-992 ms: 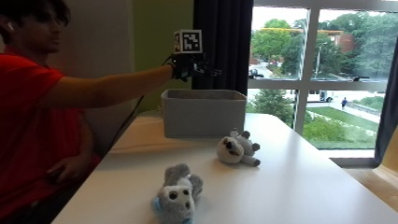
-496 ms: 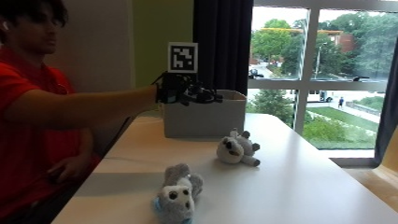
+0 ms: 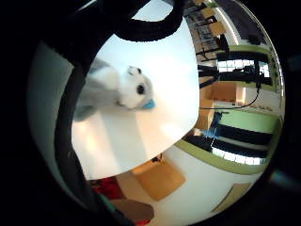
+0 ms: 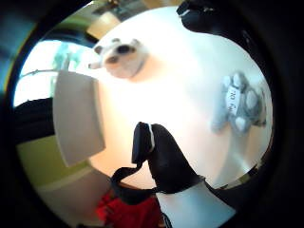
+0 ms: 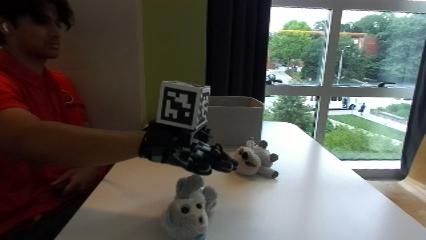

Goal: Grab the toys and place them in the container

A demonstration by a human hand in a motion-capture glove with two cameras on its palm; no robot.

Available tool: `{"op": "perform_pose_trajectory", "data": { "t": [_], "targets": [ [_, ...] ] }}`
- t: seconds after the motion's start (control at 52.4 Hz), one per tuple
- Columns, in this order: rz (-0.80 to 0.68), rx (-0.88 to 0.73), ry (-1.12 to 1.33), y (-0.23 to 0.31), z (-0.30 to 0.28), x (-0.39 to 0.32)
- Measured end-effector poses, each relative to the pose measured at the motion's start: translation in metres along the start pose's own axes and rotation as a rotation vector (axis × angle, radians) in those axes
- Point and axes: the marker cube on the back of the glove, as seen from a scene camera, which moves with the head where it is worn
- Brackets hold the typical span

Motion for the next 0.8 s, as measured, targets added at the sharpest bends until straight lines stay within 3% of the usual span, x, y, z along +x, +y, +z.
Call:
{"op": "perform_pose_trajectory", "data": {
  "t": [0.401, 0.801],
  "targets": [
    [0.080, -0.017, -0.113, -0.013, 0.060, 0.069],
    [0.068, -0.087, -0.091, -0.016, 0.084, 0.059]
  ]
}}
